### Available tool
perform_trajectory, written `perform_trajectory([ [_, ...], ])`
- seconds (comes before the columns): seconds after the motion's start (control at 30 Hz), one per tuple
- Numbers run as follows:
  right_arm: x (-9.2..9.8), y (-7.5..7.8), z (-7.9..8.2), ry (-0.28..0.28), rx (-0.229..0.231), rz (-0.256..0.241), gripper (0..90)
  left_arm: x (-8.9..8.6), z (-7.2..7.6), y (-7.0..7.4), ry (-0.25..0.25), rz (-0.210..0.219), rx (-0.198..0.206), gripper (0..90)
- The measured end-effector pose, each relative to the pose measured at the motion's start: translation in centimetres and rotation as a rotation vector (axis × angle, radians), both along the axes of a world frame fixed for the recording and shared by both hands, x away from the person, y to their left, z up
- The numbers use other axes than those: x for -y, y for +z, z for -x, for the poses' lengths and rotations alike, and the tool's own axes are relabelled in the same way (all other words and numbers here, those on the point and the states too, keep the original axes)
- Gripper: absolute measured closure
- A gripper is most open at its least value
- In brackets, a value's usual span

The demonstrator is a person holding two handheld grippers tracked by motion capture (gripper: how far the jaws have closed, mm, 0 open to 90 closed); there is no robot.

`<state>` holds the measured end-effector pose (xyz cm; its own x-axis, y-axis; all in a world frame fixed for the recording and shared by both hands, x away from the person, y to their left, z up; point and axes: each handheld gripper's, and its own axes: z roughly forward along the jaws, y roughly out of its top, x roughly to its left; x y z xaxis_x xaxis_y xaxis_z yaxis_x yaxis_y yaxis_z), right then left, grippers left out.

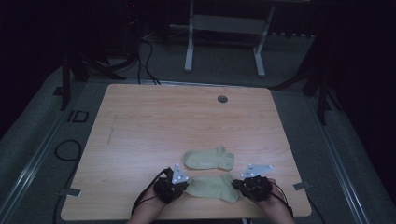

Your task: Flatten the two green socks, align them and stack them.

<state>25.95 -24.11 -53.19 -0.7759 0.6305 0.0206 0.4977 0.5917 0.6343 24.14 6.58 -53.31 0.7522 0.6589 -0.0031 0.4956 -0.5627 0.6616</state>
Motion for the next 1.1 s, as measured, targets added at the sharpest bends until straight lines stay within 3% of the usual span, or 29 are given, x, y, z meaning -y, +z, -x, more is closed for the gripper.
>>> perform_trajectory([
  [0.23, -0.2, 3.6, -2.8, -0.021, 0.075, -0.013, 83.9, -0.5, -3.2, 3.4, 0.047, 0.002, 0.032, 87.6],
  [0.37, -0.5, 4.6, -5.2, -0.044, 0.088, -0.006, 83.8, -0.6, -5.1, 4.3, 0.085, 0.004, 0.042, 87.6],
  [0.43, -0.7, 4.7, -6.3, -0.059, 0.087, -0.006, 83.8, -0.5, -5.8, 4.3, 0.089, 0.009, 0.028, 87.5],
  [0.57, -0.9, 4.3, -7.7, -0.077, 0.063, -0.001, 83.7, -0.4, -6.5, 4.0, 0.097, 0.008, 0.013, 87.5],
  [0.6, -0.9, 4.3, -7.7, -0.077, 0.063, -0.001, 83.7, -0.2, -7.2, 3.2, 0.105, 0.004, -0.016, 87.5],
  [0.63, -1.0, 3.5, -8.6, -0.089, 0.034, 0.01, 83.7, -0.2, -7.4, 2.8, 0.106, 0.014, -0.032, 87.5],
  [0.83, -0.9, 1.6, -10.0, -0.112, -0.011, 0.021, 83.3, 0.2, -8.3, 1.2, 0.122, -0.001, -0.046, 87.4],
  [1.1, -1.3, -0.2, -10.8, -0.121, -0.038, 0.051, 82.9, 0.4, -8.8, -0.6, 0.13, -0.032, -0.076, 87.2],
])
